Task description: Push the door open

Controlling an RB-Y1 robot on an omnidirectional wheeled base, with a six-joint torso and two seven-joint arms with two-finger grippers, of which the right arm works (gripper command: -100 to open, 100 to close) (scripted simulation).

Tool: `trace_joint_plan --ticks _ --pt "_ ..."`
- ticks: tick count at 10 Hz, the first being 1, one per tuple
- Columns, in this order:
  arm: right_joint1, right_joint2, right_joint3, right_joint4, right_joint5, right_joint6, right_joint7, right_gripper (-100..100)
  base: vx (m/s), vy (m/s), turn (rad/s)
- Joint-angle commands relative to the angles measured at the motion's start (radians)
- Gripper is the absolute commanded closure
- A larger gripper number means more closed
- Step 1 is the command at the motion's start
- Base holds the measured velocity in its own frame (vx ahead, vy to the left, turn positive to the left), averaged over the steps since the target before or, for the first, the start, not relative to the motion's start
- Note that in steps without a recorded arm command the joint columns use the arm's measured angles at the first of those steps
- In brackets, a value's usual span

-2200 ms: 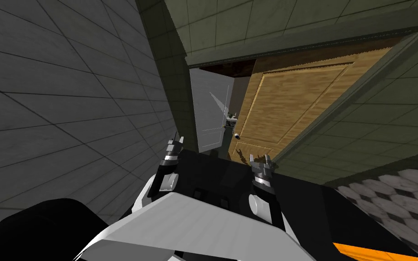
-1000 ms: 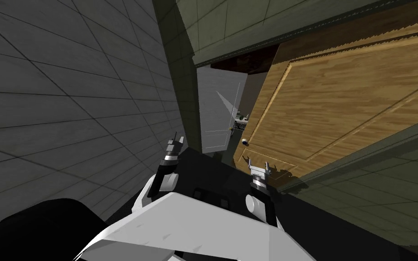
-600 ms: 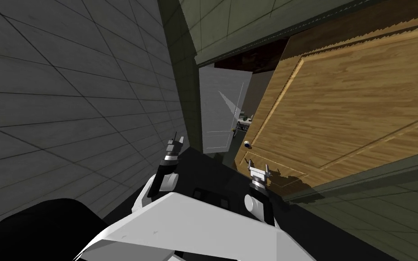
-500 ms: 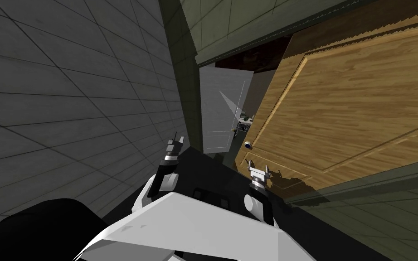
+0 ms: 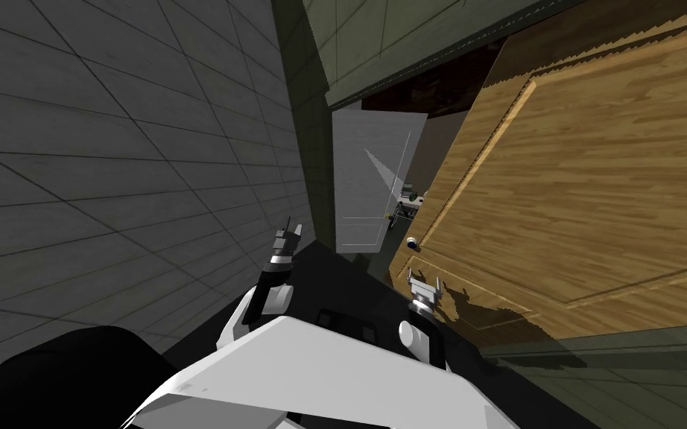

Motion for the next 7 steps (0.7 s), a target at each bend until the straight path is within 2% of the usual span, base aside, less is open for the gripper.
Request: trace_joint_plan --ticks 1,2,4,7 --pt "-0.007 0.008 0.0 0.029 -0.022 -0.01 -0.027 -100 0.056 -0.117 0.125" --pt "-0.018 0.015 -0.001 0.067 -0.049 -0.022 -0.058 -100 0.057 -0.132 0.252" --pt "-0.029 0.022 -0.001 0.104 -0.074 -0.033 -0.087 -100 0.073 -0.13 0.154" --pt "-0.053 0.043 -0.003 0.187 -0.132 -0.058 -0.154 -100 0.051 -0.127 0.196"
